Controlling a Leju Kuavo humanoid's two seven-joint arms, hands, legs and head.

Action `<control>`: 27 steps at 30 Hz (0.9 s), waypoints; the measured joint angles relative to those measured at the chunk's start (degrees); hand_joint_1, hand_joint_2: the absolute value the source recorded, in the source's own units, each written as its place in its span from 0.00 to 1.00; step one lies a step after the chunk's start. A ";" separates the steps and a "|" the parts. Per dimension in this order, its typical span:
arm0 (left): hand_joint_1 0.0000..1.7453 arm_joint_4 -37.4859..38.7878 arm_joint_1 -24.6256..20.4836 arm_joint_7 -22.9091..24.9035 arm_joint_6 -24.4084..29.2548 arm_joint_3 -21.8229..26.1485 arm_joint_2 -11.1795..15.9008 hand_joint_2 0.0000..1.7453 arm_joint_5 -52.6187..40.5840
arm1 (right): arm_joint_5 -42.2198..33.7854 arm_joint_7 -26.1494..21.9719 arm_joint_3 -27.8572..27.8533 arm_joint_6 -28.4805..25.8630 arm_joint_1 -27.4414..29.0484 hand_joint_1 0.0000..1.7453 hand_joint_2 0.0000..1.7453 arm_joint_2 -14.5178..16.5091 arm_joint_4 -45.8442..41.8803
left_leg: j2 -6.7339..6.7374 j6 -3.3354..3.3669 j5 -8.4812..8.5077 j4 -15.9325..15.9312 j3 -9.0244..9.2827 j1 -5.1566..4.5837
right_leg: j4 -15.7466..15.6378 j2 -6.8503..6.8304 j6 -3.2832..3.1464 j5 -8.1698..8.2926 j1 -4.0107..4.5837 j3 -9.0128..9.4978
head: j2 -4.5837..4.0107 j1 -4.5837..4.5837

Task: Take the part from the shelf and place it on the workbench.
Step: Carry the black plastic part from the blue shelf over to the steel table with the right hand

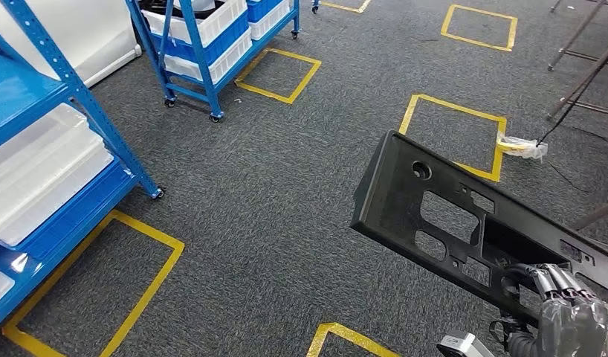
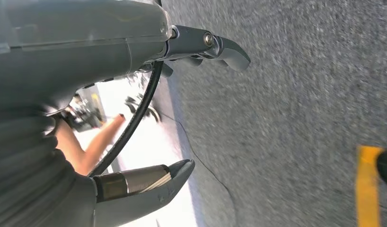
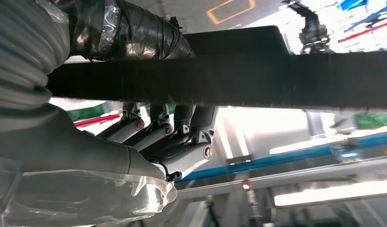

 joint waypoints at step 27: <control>0.00 -0.02 0.51 -1.27 -0.02 -2.71 -1.88 1.00 -2.90 | -13.64 -6.57 -15.84 -3.23 17.00 1.00 1.00 0.48 -13.39 | -2.81 -0.99 -1.05 1.09 -0.20 0.21 | -10.32 5.41 -0.39 5.17 -0.22 5.42 | 0.00 -0.09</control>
